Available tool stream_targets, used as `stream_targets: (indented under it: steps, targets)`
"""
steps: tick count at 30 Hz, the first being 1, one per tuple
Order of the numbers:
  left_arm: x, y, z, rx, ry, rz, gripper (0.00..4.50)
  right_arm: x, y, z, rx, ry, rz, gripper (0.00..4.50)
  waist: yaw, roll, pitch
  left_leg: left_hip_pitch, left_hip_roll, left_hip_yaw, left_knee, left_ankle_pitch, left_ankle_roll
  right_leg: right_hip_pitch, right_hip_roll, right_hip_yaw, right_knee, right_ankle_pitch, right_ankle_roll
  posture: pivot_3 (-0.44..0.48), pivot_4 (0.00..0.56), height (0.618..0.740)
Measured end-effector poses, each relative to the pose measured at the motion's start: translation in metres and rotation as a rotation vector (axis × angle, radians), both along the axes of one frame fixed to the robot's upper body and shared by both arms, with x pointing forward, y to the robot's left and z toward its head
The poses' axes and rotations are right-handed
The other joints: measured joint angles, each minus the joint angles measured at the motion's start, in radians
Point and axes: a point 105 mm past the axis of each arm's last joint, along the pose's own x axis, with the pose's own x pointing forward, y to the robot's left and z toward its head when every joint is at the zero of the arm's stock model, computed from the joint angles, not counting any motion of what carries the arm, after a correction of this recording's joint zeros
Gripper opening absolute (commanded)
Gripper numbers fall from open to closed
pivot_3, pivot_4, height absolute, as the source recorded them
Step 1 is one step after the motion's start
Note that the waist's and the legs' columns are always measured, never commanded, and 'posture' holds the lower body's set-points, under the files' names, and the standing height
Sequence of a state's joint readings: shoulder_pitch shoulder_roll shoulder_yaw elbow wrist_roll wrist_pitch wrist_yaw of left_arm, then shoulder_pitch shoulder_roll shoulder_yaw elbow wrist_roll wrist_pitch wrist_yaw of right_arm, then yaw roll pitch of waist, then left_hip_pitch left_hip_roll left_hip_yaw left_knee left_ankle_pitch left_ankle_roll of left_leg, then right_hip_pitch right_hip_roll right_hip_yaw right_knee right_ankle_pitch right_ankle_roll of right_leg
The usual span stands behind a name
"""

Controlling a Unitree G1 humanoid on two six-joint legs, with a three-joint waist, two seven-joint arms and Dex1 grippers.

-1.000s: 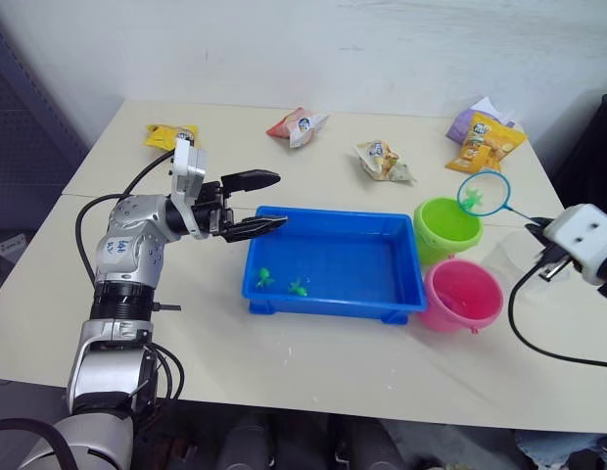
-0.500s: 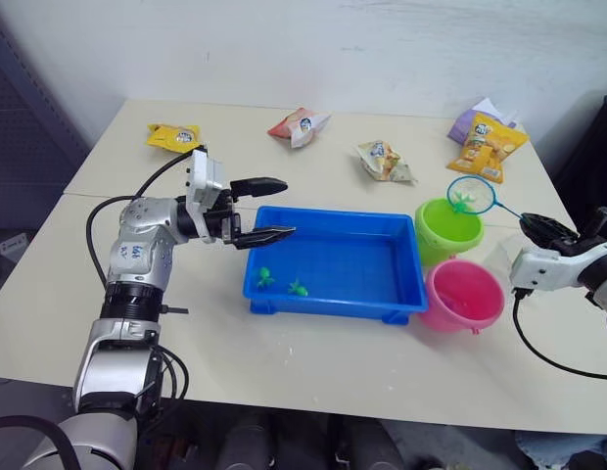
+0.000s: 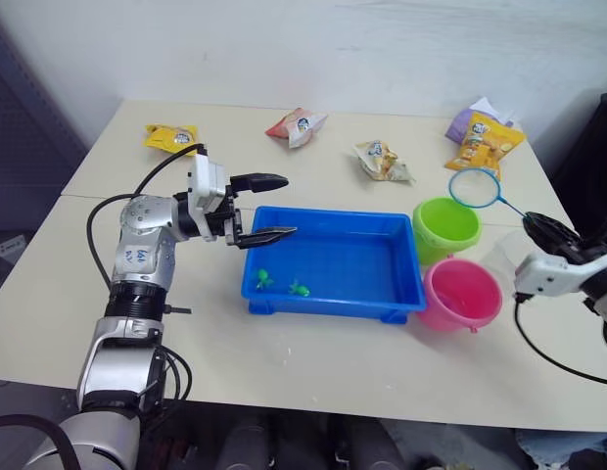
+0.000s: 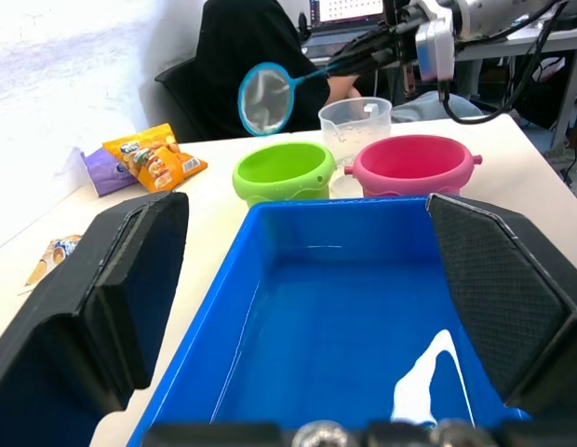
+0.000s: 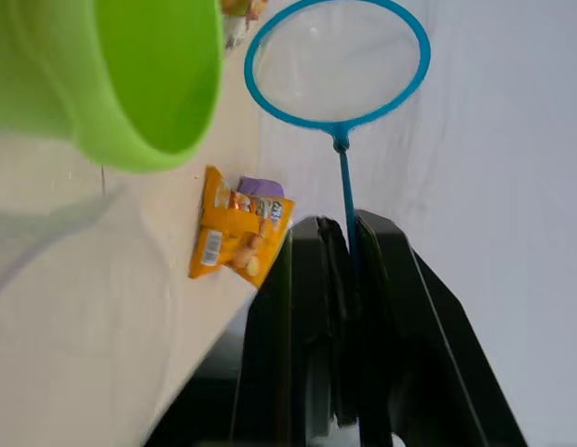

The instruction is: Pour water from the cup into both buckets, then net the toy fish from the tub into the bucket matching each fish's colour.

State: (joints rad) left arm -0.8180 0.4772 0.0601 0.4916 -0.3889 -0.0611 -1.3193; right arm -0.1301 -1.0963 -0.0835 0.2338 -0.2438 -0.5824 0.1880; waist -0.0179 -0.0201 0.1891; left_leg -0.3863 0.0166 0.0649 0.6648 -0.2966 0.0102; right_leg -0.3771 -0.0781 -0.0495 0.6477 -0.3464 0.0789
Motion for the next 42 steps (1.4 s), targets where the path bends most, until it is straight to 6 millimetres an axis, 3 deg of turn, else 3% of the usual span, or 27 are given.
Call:
stream_targets:
  steps: [4,7,8,12,16,21,26,33,42]
  targets:
    - [-0.004,0.022,-0.007,0.067,0.049,0.007,4.41,-0.010,0.066,-0.002,0.264,0.323,0.231,0.00,-0.011,0.000,0.000,0.001,0.001,-0.001,0.001,0.000,0.000,0.001,-0.001,-0.001,0.006,0.000,0.000,0.000,0.150,0.738]
    - [-0.007,0.040,-0.019,0.119,0.092,0.024,4.41,-0.012,0.087,-0.008,0.290,0.492,0.273,0.00,-0.008,0.000,0.000,0.000,0.000,-0.002,0.002,-0.001,0.002,0.001,-0.002,-0.001,0.005,0.000,0.000,0.000,0.150,0.738]
    - [-0.009,0.058,-0.027,0.181,0.133,0.049,4.41,-0.013,0.103,-0.016,0.260,0.598,0.290,0.00,-0.011,0.000,0.000,0.000,0.000,-0.002,0.002,-0.001,0.002,0.000,-0.002,-0.001,0.005,0.000,0.000,0.000,0.150,0.738]
    - [-0.014,0.074,-0.031,0.246,0.177,0.068,4.41,-0.008,0.121,-0.030,0.222,0.697,0.301,0.00,-0.007,0.000,0.000,-0.001,-0.001,-0.004,0.001,-0.001,0.002,-0.001,-0.004,-0.002,0.003,0.000,-0.001,0.000,0.150,0.738]
    - [-0.018,0.079,-0.039,0.309,0.222,0.075,4.41,0.001,0.128,-0.047,0.073,0.749,0.285,0.00,0.000,0.000,0.000,-0.003,-0.002,-0.004,0.002,-0.002,0.004,-0.001,-0.005,-0.002,0.004,0.000,-0.001,0.000,0.150,0.738]
    - [-0.021,0.086,-0.043,0.400,0.210,0.093,4.41,0.012,0.145,-0.053,-0.062,0.782,0.312,0.00,-0.007,0.000,0.000,-0.003,-0.001,-0.003,0.001,-0.002,0.003,-0.003,-0.004,-0.003,0.005,0.000,-0.001,0.000,0.150,0.738]
    - [-0.026,0.082,-0.045,0.414,0.207,0.073,4.41,0.015,0.156,-0.067,-0.069,0.854,0.316,0.00,-0.009,-0.001,0.000,-0.003,-0.001,-0.003,0.002,-0.002,0.003,-0.003,-0.005,-0.002,0.006,0.000,-0.001,0.000,0.150,0.738]
    - [-0.030,0.075,-0.039,0.393,0.220,0.046,4.41,0.010,0.183,-0.070,0.156,0.998,0.403,0.00,-0.009,-0.001,0.000,-0.003,-0.001,-0.003,0.002,-0.001,0.003,-0.003,-0.005,-0.003,0.007,0.000,-0.001,0.000,0.150,0.738]
    - [-0.029,0.075,-0.039,0.385,0.249,0.050,4.41,0.015,0.170,-0.047,0.506,1.067,0.376,0.00,-0.009,0.000,0.000,-0.003,-0.001,-0.004,0.001,-0.002,0.003,-0.003,-0.005,-0.003,0.007,0.000,-0.001,0.000,0.150,0.738]
